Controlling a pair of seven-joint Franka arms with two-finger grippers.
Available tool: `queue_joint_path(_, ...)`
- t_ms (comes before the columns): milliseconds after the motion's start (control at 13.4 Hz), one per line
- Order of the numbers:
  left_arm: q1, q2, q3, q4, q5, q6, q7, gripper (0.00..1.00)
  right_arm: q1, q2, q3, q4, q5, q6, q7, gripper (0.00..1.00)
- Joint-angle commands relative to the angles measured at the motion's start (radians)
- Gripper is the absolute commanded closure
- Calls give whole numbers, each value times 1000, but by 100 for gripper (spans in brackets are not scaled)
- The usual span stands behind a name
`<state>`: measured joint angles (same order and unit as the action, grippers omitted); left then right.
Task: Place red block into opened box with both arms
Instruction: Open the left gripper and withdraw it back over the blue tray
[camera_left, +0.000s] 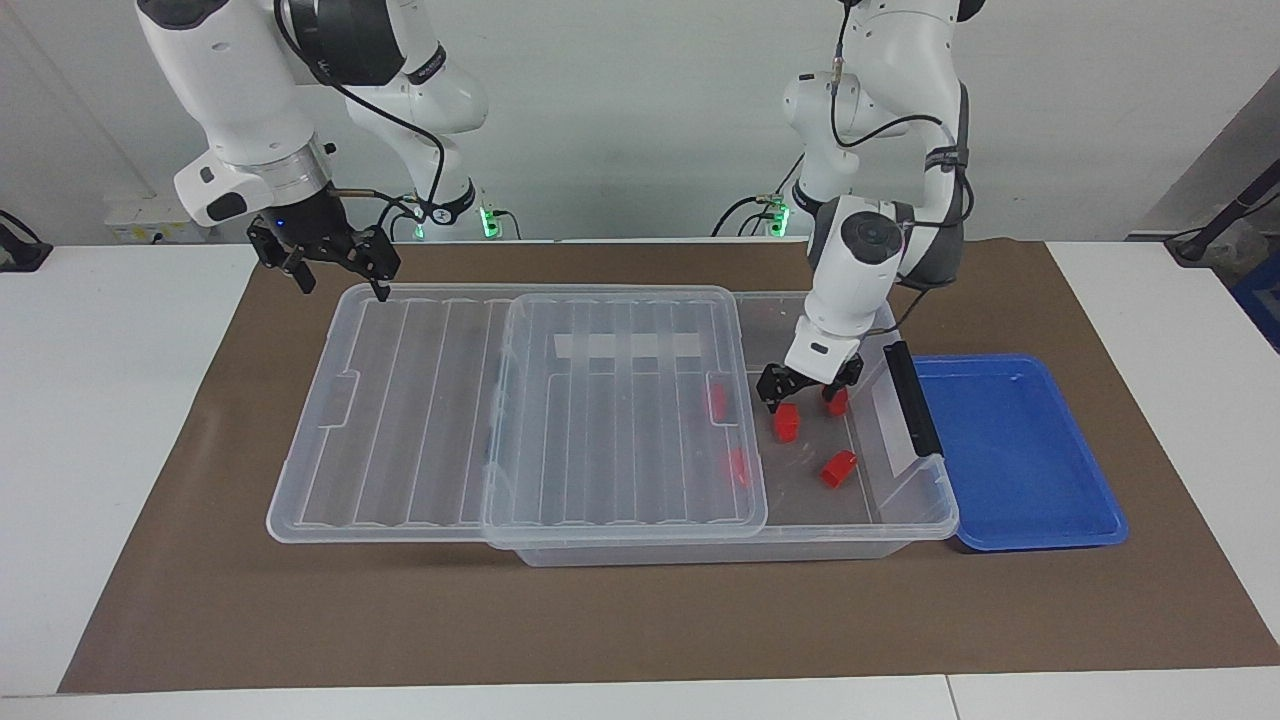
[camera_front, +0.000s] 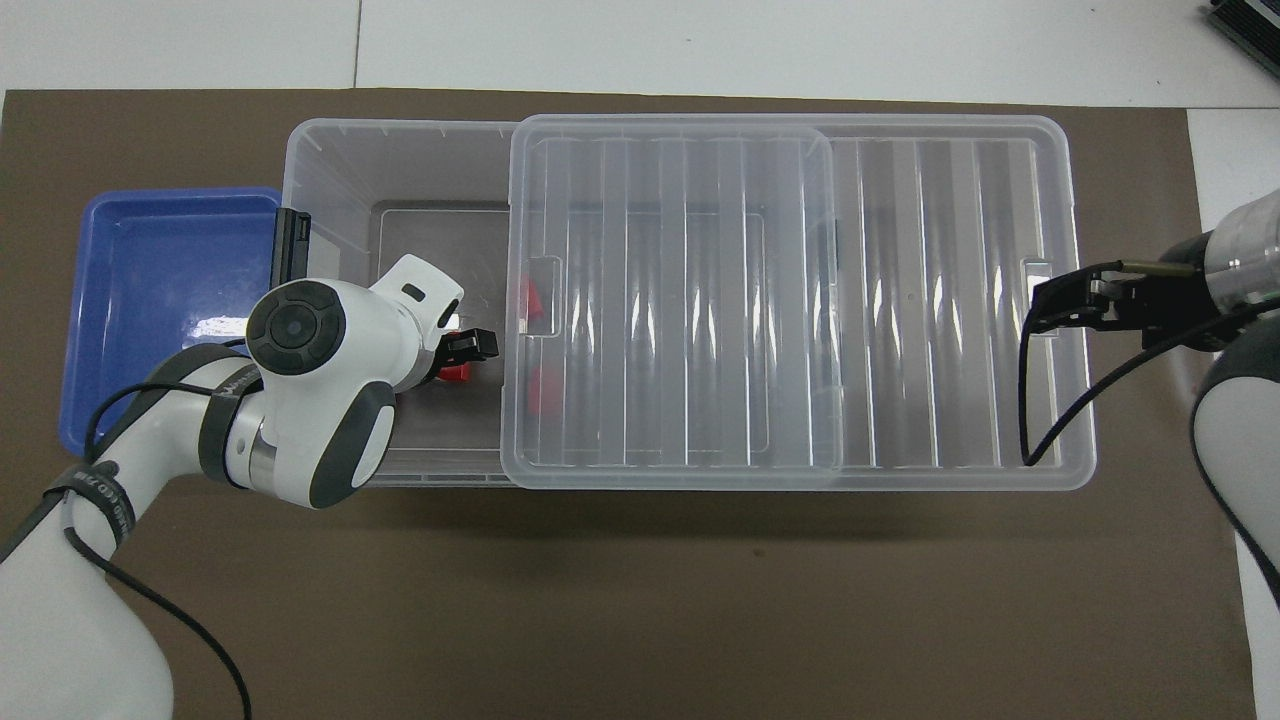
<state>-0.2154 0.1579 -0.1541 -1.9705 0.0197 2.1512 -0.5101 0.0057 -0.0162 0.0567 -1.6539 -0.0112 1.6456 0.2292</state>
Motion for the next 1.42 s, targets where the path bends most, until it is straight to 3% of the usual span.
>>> queue_joint_path(0, 11, -67, 8, 167, 19, -286, 27, 0, -16, 9, 3, 16, 20, -17, -2, 0)
queue_joint_path(150, 59, -90, 10, 298, 11, -472, 102, 0, -24, 9, 3, 16, 20, -15, -2, 0)
queue_joint_path(300, 167, -164, 13, 318, 8, -562, 261, 0, -24, 9, 3, 16, 20, -15, -2, 0)
queue_joint_path(524, 364, -205, 13, 308, 8, -574, 546, 0, -26, 9, 3, 16, 20, -15, -2, 0)
queue_joint_path(899, 383, -216, 16, 288, 9, -527, 590, 0, -43, 7, 3, 10, 19, 8, -5, 3)
queue_joint_path(974, 383, -216, 14, 277, 9, -487, 596, 0, -46, 4, 3, -10, 19, 38, -7, 17)
queue_joint_path(1048, 375, -215, 13, 275, 9, -460, 596, 0, -52, -4, 3, -42, 19, 89, -8, 72)
queue_joint_path(1123, 367, -215, 11, 274, 9, -455, 599, 0, -61, -10, 3, -76, 20, 141, -5, 100)
queue_joint_path(1348, 254, -216, 7, 274, 9, -445, 594, 0, -110, -8, 2, -141, 20, 256, -8, 100)
